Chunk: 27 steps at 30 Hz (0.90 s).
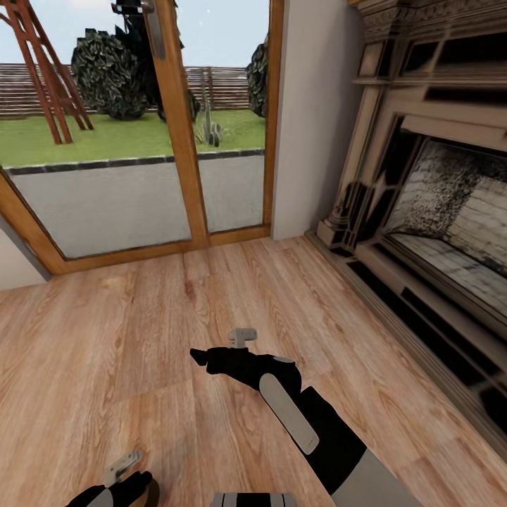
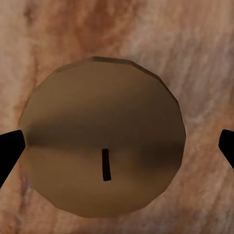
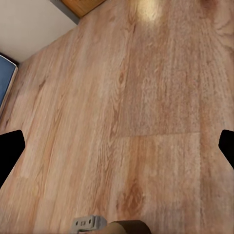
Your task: Place each of the two pumpkins and all three candles from the living room inside a cabinet in the living room (use any cabinet), then make sure every cabinet is closed, and position the cauldron so it is next to a table in the living room.
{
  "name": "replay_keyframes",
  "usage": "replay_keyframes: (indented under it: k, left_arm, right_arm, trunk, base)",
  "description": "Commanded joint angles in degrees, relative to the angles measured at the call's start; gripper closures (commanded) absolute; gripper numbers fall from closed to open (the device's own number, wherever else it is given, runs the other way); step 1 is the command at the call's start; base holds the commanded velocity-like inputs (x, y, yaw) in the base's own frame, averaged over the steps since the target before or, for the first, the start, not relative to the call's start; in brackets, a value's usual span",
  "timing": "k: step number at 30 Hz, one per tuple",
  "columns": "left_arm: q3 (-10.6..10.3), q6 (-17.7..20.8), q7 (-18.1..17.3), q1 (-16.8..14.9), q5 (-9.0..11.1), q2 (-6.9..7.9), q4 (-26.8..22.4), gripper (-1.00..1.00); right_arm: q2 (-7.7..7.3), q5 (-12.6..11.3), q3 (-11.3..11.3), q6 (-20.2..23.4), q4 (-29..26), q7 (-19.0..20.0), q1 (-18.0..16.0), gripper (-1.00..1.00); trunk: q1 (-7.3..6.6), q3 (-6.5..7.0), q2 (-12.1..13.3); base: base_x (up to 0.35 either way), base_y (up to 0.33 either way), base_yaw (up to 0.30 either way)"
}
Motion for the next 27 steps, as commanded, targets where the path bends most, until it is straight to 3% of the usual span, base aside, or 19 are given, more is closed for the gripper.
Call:
replay_keyframes:
  k: [1, 27]
  left_arm:
    - [-0.47, 0.19, -0.08, -0.01, 0.58, 0.04, -0.02, -1.0]
    - [-0.56, 0.19, -0.08, -0.01, 0.58, 0.04, 0.0, -1.0]
  right_arm:
    - [0.0, -0.6, 0.06, 0.14, -0.06, -0.55, -0.04, -1.0]
    - [0.0, -0.6, 0.07, 0.08, -0.04, -0.55, -0.04, -1.0]
  trunk:
    - [-0.01, -0.04, -0.02]
    - [-0.01, -0.03, -0.02]
  base:
    - [0.068, 0.054, 0.0]
    - [0.022, 0.03, 0.0]
